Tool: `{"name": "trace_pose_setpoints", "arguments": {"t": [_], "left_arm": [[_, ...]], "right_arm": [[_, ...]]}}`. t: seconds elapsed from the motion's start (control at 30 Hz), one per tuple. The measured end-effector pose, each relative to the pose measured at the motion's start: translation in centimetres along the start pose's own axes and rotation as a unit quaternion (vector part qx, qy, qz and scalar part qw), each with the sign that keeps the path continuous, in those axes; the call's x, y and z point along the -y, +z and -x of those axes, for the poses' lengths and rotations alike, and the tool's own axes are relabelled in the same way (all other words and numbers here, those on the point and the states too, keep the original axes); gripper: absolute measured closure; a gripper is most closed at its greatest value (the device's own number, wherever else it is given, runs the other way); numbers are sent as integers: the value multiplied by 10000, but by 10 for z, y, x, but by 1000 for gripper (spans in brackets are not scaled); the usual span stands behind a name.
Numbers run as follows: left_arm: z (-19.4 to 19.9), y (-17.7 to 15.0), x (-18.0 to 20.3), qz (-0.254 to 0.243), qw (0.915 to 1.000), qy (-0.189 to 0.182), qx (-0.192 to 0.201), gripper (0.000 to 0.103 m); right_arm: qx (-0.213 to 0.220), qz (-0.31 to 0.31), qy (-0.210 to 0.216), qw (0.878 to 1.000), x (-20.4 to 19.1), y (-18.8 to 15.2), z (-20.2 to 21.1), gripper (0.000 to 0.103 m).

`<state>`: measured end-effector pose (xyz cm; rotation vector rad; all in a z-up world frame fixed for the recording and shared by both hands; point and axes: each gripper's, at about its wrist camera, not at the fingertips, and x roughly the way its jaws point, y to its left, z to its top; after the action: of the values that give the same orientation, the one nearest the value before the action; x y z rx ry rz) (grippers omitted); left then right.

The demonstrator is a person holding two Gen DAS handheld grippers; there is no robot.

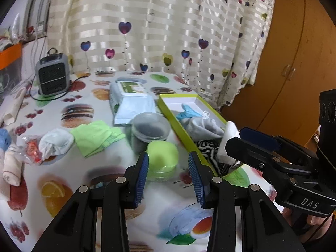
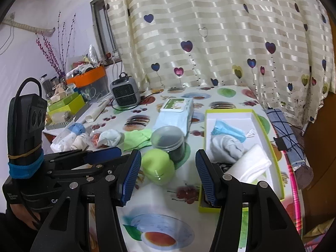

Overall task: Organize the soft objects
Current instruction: 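Withdraw both open tools from the box toward the table, then reach the left tool to the plastic bag while the right tool reaches the white sock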

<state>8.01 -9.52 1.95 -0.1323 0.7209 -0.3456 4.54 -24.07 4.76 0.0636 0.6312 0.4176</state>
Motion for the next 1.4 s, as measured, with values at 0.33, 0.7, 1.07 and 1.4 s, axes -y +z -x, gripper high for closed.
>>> {"name": "trace_pose_setpoints", "arguments": {"t": [0.33, 0.7, 1.07, 1.4], "left_arm": [[7, -11, -24, 181, 9995, 255, -26, 65], [9, -28, -58, 452, 9972, 583, -158, 65], [22, -39, -98, 781, 9933, 846, -83, 65], [32, -34, -142, 1128, 9876, 1089, 103, 64]], "right_arm": [[-113, 161, 218, 9996, -21, -5, -13, 48], [-343, 302, 535, 9975, -40, -11, -36, 48], [-587, 562, 838, 9932, -68, -16, -55, 48], [-719, 610, 937, 9911, -90, -5, -79, 48]]}}
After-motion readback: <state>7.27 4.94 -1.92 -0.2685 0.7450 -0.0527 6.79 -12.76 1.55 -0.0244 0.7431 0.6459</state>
